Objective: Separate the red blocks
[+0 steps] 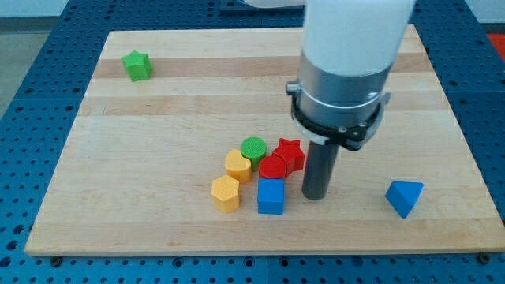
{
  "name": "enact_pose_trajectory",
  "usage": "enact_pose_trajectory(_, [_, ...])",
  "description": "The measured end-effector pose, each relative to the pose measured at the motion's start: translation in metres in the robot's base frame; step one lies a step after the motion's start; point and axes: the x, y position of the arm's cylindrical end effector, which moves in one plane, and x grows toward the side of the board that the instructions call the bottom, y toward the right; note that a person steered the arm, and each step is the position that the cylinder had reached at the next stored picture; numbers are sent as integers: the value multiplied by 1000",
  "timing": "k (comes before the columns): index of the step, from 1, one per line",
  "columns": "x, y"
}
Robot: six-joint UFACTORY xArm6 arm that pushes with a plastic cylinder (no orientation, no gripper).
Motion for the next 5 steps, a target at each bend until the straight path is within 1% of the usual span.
enact_pose_trajectory(3, [-47,-35])
enact_pose_trajectory(5, [-63,-64])
